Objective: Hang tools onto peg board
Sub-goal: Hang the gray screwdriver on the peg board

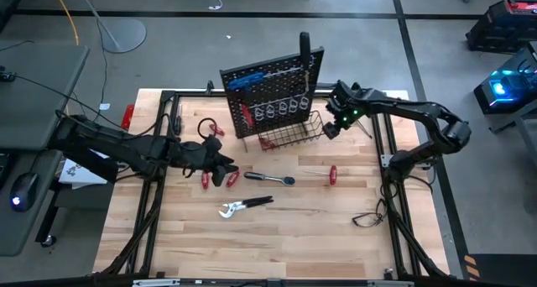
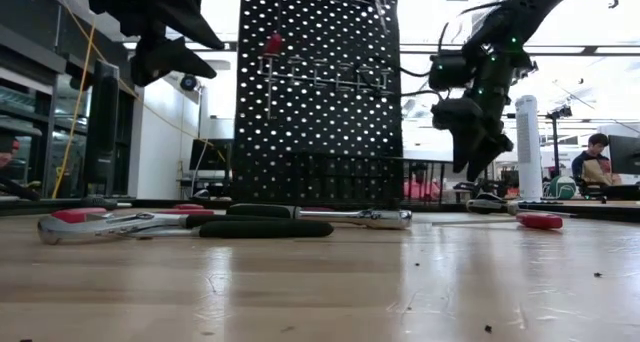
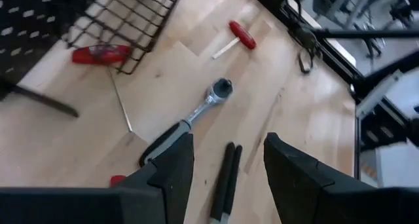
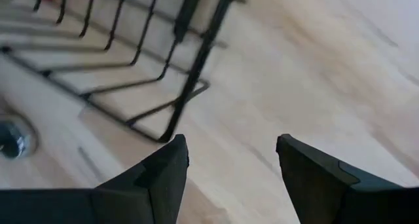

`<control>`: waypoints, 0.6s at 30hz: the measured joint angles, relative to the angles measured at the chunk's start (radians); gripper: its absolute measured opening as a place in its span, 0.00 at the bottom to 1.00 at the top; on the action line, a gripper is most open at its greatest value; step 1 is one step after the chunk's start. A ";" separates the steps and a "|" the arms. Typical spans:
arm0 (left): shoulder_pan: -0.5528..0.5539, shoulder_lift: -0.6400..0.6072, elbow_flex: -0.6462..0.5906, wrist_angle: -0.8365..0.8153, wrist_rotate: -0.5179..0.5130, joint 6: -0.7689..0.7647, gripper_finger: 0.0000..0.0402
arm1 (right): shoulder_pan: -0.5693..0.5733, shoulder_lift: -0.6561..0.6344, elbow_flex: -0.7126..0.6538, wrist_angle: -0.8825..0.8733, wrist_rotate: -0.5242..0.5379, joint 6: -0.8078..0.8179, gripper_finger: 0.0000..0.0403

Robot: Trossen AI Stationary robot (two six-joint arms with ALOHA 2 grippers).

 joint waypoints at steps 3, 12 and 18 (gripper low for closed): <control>0.000 0.000 0.000 0.000 0.038 0.073 0.42 | 0.052 0.000 0.000 0.001 0.023 -0.012 0.56; 0.001 -0.001 0.000 0.033 0.048 0.082 0.42 | 0.145 0.000 0.001 -0.191 0.019 -0.087 0.56; 0.001 -0.001 0.000 0.033 -0.038 0.066 0.42 | 0.181 -0.002 0.001 -0.246 -0.002 -0.114 0.56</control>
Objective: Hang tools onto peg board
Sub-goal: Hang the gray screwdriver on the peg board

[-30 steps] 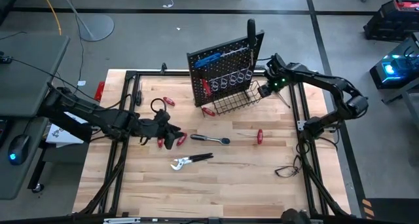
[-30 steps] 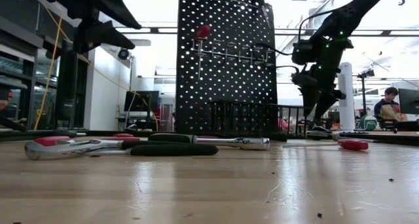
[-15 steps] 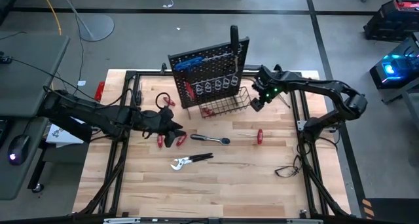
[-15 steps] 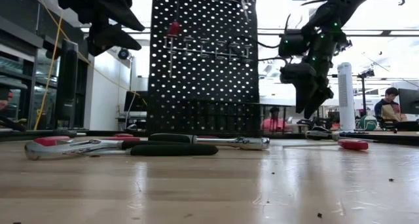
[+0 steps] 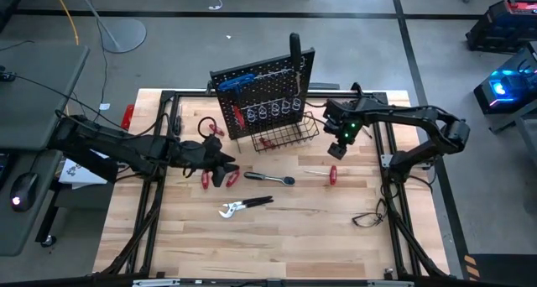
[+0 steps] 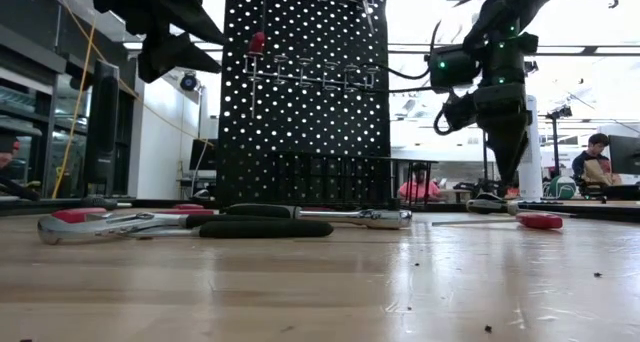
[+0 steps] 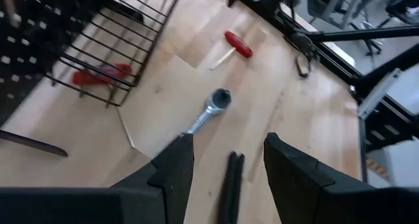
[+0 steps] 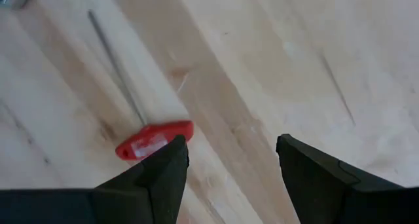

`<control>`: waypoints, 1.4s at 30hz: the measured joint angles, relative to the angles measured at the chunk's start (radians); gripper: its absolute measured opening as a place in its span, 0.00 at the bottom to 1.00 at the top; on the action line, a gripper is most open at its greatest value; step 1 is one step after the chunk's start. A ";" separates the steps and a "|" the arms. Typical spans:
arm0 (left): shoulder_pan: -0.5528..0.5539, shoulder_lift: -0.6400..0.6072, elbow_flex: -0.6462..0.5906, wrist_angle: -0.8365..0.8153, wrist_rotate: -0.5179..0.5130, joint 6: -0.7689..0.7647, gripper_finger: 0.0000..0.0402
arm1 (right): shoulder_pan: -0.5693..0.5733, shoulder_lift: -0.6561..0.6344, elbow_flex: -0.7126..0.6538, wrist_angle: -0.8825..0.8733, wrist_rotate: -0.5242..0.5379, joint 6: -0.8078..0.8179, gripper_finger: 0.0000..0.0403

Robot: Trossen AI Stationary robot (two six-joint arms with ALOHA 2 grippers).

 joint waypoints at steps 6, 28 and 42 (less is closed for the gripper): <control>0.000 -0.001 0.000 -0.002 -0.011 -0.034 0.42 | 0.022 -0.016 0.020 -0.020 0.008 0.005 0.56; 0.004 -0.004 0.001 -0.073 0.189 -0.004 0.42 | 0.132 -0.243 0.064 -0.073 0.044 0.190 0.56; 0.003 -0.009 0.001 -0.081 0.178 0.103 0.42 | -0.035 -0.219 -0.033 -0.130 0.463 0.480 0.56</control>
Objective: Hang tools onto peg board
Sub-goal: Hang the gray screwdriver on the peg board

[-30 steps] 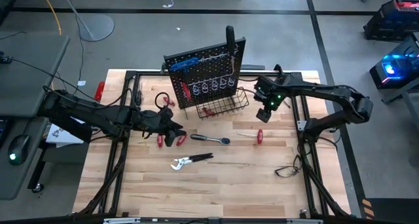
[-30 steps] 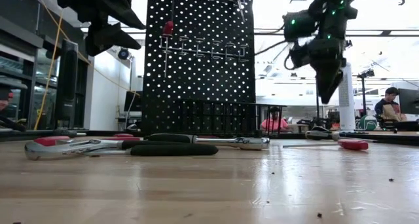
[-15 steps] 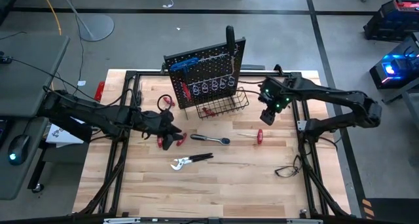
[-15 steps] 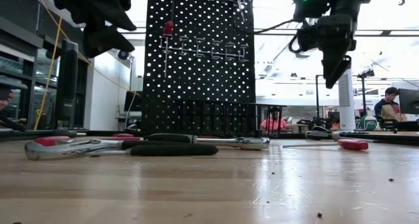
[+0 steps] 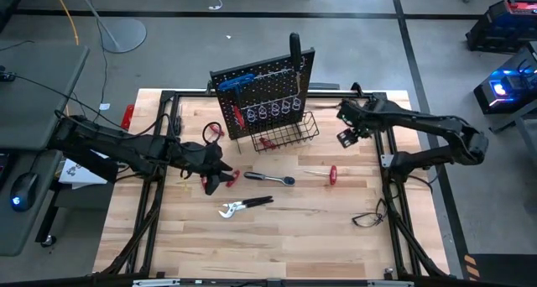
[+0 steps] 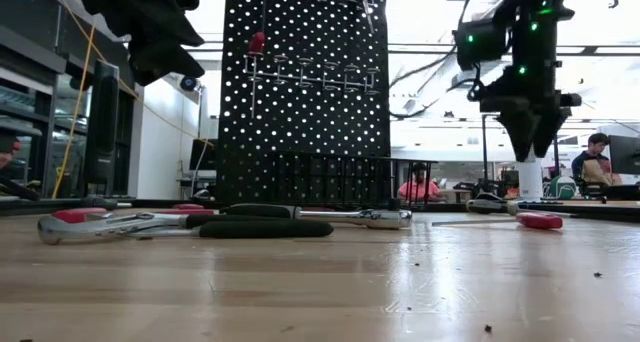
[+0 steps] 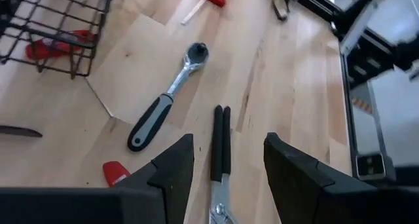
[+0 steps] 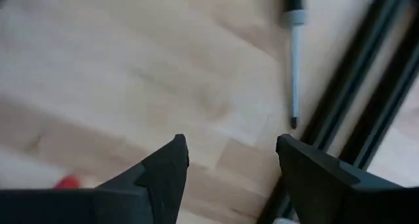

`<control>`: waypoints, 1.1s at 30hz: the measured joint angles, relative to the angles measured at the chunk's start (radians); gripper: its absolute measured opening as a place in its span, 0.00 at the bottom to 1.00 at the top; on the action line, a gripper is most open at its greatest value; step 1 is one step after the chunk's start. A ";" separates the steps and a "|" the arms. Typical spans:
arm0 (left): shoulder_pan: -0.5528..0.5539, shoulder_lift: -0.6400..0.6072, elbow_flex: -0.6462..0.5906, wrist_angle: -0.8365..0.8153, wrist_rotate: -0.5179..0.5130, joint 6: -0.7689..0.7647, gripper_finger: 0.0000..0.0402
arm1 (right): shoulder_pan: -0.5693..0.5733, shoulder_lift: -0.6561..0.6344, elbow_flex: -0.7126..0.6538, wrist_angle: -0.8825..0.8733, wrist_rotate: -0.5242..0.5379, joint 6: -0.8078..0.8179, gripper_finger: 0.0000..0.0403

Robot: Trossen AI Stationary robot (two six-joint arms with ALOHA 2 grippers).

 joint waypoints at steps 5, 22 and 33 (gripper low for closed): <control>0.000 0.000 0.000 0.032 -0.072 -0.056 0.42 | -0.119 0.001 0.000 0.143 0.095 -0.059 0.56; 0.000 0.004 0.000 0.176 -0.294 -0.251 0.42 | -0.469 0.315 0.053 0.494 -0.146 -0.493 0.53; 0.025 0.005 0.000 0.220 -0.349 -0.232 0.42 | -0.468 0.359 0.055 0.522 -0.096 -0.284 0.43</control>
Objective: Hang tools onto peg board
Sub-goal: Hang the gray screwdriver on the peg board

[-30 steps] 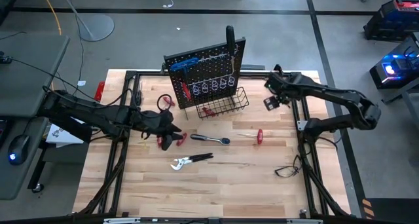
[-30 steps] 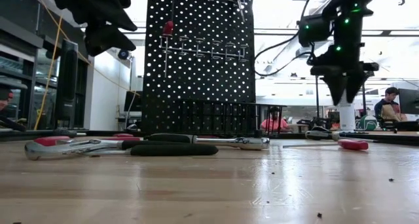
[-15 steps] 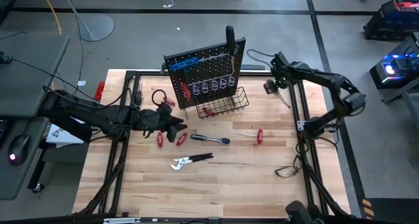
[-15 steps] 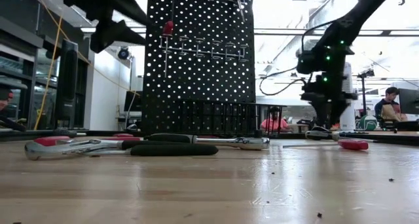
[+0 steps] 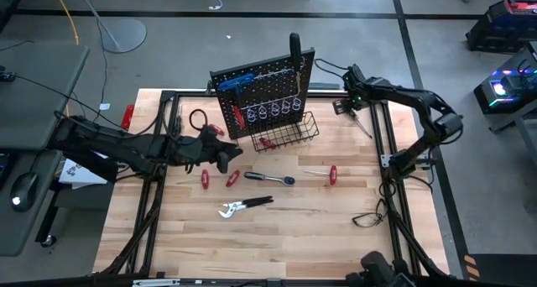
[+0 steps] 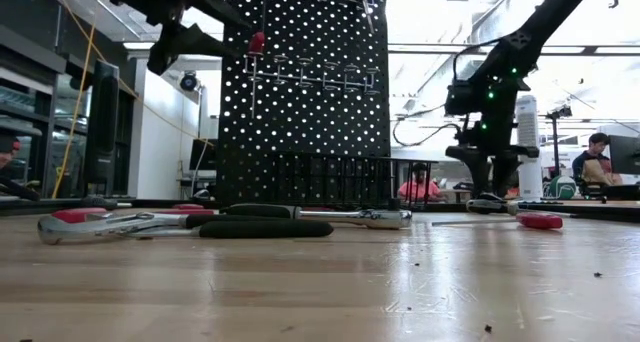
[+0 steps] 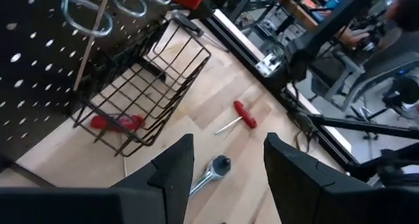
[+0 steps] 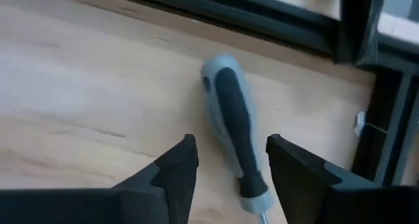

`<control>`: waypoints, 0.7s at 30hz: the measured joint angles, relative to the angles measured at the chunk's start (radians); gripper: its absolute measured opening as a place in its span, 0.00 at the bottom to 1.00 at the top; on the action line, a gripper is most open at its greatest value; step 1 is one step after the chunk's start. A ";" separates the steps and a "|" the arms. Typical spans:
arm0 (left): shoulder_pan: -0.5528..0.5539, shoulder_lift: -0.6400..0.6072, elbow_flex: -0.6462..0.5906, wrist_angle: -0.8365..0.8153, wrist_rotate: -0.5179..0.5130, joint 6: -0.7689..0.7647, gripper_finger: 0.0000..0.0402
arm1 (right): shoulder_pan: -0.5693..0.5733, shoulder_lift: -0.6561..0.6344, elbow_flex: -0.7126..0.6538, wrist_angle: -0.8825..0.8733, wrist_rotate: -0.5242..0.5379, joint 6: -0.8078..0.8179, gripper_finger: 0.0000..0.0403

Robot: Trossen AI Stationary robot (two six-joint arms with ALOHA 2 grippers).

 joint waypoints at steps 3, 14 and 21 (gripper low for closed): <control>0.021 0.000 0.000 0.000 0.071 -0.054 0.42 | 0.001 0.030 0.000 0.001 -0.014 0.081 0.41; 0.033 0.000 0.000 0.018 0.223 -0.104 0.42 | 0.051 0.138 0.040 0.026 0.083 0.243 0.37; 0.030 -0.002 0.000 0.084 0.237 -0.077 0.42 | 0.058 0.126 0.148 -0.214 0.021 0.260 0.37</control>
